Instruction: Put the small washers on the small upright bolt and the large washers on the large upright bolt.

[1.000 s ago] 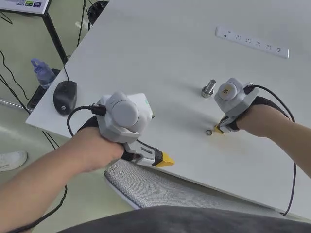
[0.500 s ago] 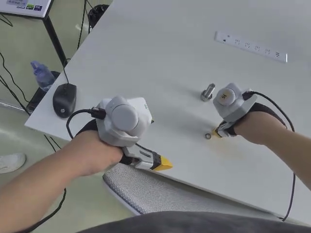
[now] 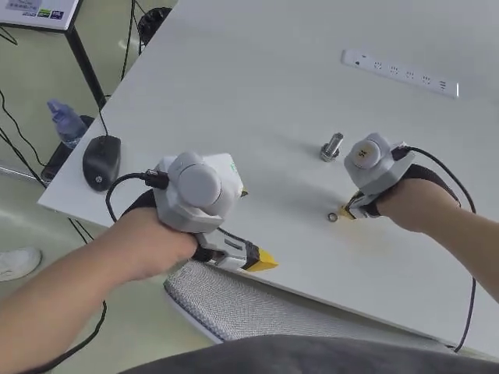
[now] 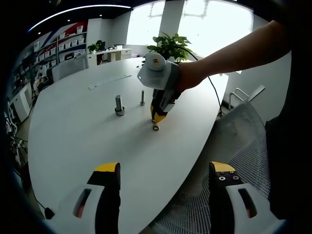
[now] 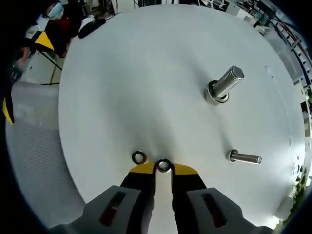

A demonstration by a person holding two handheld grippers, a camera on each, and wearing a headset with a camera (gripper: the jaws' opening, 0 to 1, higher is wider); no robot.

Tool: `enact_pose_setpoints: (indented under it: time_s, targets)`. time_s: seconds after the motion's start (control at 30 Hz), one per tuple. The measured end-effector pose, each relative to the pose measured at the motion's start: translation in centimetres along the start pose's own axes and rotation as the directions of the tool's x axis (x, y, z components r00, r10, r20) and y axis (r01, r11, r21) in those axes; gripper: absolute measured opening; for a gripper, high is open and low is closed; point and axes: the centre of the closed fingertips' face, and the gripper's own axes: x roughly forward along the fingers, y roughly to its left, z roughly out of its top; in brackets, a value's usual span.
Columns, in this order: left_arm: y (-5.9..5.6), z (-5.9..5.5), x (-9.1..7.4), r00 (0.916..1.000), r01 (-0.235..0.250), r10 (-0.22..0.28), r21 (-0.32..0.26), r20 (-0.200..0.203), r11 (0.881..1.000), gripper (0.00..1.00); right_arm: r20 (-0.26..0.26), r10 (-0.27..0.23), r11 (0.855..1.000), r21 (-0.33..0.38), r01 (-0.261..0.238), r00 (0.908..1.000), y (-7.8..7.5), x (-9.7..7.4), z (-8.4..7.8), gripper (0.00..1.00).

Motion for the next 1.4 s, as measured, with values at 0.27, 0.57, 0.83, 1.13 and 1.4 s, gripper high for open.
enact_pose_setpoints:
  time_s: [0.27,0.57,0.83,1.13,1.4]
  targets:
    - [0.3,0.3,0.1,1.0,-0.002,0.002,0.003,0.006,1.0,0.77,-0.011,0.015,1.0,0.023,-0.015,0.9998,-0.9,-1.0,-0.7,0.12]
    - [0.9,0.1,0.1,1.0,-0.004,0.004,0.008,-0.001,1.0,0.77,-0.025,0.003,0.997,0.077,-0.002,0.9997,-3.5,-2.3,-3.0,0.12]
    - [1.2,0.2,-0.1,0.9999,0.002,-0.001,0.021,-0.011,1.0,0.77,-0.02,0.005,0.994,0.113,-0.002,0.9998,-4.5,-3.6,-4.1,0.12]
    - [1.1,0.1,0.0,0.9998,0.008,-0.007,0.022,-0.017,1.0,0.77,0.016,-0.04,0.994,0.103,0.039,0.9991,-7.3,-5.5,-2.6,0.12]
    - [1.3,0.5,0.0,0.9998,0.009,-0.009,0.032,-0.019,0.999,0.76,0.043,-0.055,0.994,0.098,0.05,0.9976,-10.1,-5.9,-0.9,0.12]
